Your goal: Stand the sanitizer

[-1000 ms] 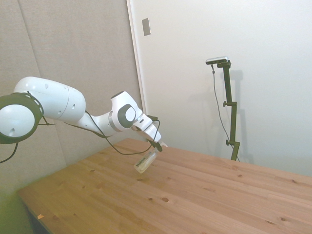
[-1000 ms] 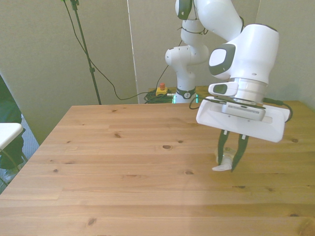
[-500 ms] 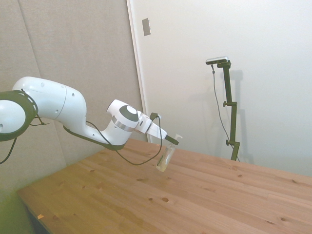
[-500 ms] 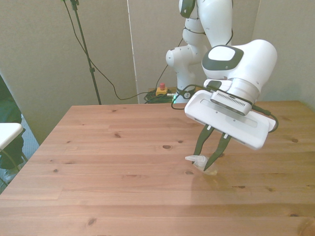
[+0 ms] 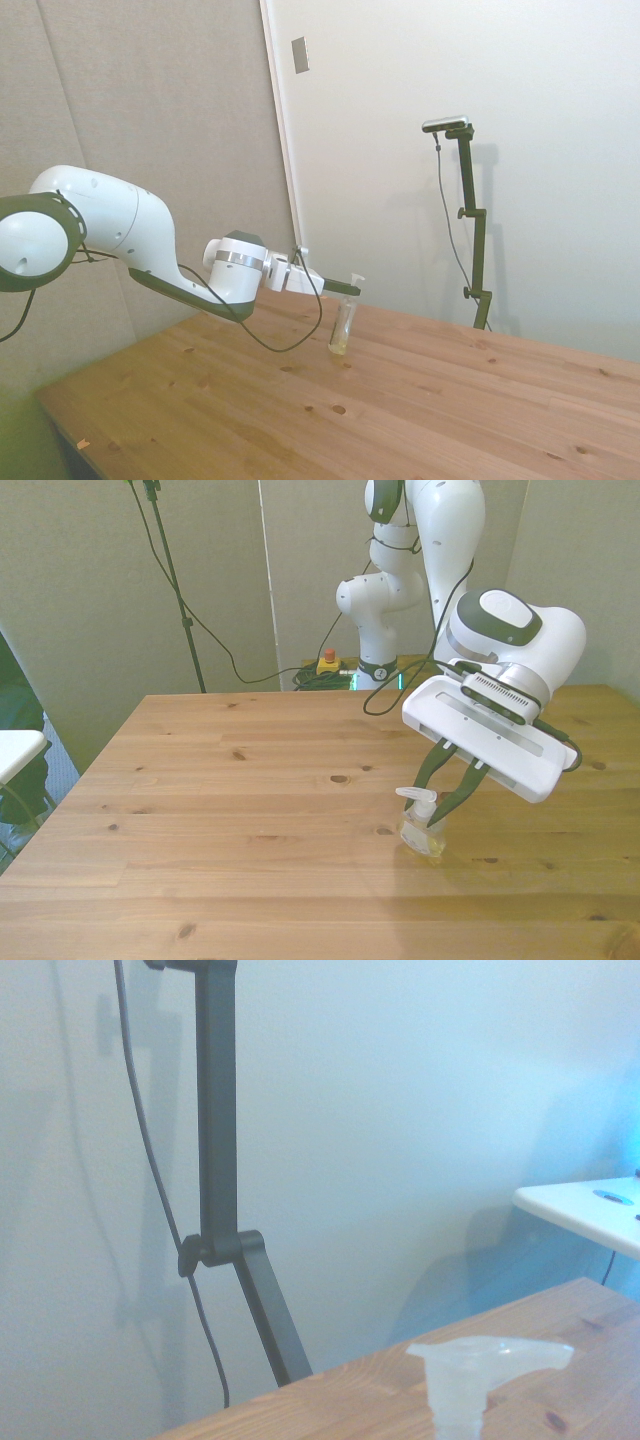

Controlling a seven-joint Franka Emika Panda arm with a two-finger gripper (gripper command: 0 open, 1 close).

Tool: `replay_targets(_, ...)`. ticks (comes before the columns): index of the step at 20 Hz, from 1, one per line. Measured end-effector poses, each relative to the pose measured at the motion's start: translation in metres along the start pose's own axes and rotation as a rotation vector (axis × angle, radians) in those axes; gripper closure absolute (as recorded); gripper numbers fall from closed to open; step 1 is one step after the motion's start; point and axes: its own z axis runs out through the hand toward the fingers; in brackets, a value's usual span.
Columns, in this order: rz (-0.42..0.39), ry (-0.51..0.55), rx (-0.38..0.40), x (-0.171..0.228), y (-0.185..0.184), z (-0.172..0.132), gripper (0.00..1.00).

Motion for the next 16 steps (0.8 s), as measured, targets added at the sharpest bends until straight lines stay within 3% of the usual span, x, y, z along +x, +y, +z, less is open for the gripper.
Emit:
replay_targets(6, 0.026, 0.05, 0.063, -0.005, -0.015, -0.01, 1.0)
replay_targets(16, 0.0, 0.1, 0.146, -0.041, -0.033, -0.014, 1.0)
